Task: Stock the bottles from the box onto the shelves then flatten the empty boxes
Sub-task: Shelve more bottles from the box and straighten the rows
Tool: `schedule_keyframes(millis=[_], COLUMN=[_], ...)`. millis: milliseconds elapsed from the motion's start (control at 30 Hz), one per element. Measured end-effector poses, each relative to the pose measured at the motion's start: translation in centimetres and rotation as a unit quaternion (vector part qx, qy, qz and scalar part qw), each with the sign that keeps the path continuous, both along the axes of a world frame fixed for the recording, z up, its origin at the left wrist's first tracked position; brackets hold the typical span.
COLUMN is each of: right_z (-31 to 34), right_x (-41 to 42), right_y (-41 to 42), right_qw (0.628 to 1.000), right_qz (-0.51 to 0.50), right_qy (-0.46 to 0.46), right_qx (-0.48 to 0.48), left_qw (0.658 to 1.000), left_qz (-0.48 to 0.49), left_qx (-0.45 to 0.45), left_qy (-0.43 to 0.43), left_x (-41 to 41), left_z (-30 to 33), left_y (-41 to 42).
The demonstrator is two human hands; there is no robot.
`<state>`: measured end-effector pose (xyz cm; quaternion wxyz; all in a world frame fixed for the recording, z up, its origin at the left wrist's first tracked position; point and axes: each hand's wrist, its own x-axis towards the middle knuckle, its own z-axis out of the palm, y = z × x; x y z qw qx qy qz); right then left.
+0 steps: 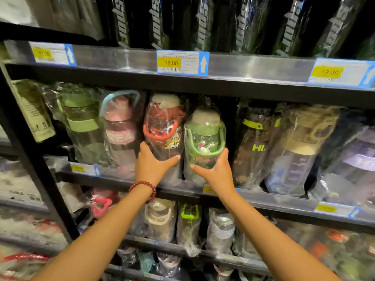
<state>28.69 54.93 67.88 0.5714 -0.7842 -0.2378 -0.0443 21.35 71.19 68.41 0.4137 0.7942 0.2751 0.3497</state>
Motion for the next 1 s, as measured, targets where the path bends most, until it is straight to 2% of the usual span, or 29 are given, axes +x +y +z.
schedule_keyframes(millis=[200,467,667,800,1000], right_z=[-0.3,-0.5,-0.5,-0.6,-0.3], right_x=[-0.2,0.3,0.9,1.0,0.9], right_y=[0.5,0.4,0.6,0.4,-0.3], right_qw=[0.999,0.999,0.999,0.998,1.000], right_qz=[-0.023,-0.036,-0.044,-0.046,-0.007], right_qy=[-0.022,-0.014,-0.023,-0.041,-0.027], right_qx=[0.022,0.023,0.019,-0.007,-0.001], left_qw=[0.998,0.976,0.955,0.945,0.943], left_qz=[-0.040,-0.208,-0.279,-0.302,-0.289], left_qx=[-0.021,-0.068,-0.099,-0.121,-0.165], left_qy=[-0.052,-0.006,0.016,0.033,0.002], left_x=[1.4,1.2,1.5,1.5,1.3], left_z=[-0.1,0.5,1.0,1.1,0.6], left_y=[0.8,3.8,4.6,5.3,4.1])
